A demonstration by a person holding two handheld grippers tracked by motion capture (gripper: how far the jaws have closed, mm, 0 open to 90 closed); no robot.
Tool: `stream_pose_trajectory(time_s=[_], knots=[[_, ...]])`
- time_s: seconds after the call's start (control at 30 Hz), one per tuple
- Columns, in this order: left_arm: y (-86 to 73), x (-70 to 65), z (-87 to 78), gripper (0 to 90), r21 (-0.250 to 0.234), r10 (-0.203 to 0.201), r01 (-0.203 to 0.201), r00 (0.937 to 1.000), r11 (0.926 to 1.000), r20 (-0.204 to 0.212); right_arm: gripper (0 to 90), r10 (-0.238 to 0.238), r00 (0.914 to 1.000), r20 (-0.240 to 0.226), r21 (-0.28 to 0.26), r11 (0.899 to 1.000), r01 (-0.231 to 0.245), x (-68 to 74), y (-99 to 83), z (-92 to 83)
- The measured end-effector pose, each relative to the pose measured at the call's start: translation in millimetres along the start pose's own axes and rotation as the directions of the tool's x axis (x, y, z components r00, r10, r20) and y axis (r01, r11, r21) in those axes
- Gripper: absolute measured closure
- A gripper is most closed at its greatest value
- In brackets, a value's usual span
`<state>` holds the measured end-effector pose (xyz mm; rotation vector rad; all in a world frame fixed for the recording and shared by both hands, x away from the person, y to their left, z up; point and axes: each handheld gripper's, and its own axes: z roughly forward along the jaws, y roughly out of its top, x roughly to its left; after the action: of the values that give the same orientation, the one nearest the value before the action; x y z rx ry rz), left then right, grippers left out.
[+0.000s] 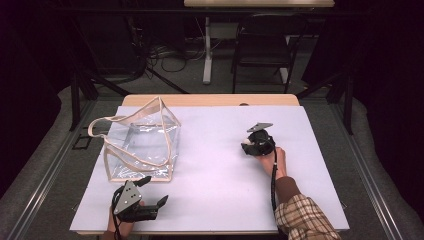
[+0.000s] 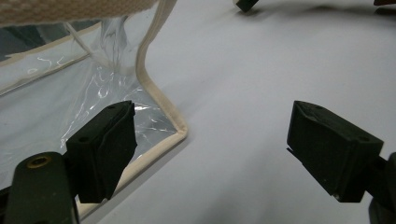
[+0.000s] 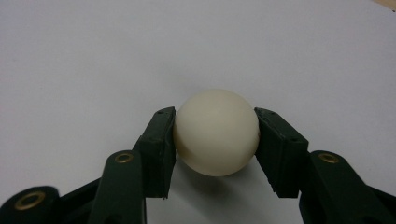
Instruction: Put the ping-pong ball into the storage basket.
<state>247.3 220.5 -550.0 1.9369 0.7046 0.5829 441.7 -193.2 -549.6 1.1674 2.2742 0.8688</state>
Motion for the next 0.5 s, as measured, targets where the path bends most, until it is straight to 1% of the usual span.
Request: stream_pose_trajectory(time_s=[0.17, 0.27, 0.5], knots=[[-0.1, 0.4, -0.3, 15.9, -0.002, -0.001, 0.001, 1.0, 1.0, -0.001, 50.4, 0.001, 1.0, -0.007, 0.0, 1.0, -0.001, -0.5, 0.0, -2.8], [-0.4, 0.2, 0.1, 16.0, -0.002, -0.006, 0.006, 1.0, 1.0, 0.0, 50.4, -0.009, 0.9999, -0.012, 0.004, 1.0, 0.009, 0.4, 0.8, -5.0], [-0.1, 0.3, 0.0, 15.9, 0.0, -0.002, 0.002, 1.0, 1.0, 0.0, 50.5, -0.026, 0.9995, -0.016, -0.004, 1.0, 0.026, 2.7, 3.3, -12.7]])
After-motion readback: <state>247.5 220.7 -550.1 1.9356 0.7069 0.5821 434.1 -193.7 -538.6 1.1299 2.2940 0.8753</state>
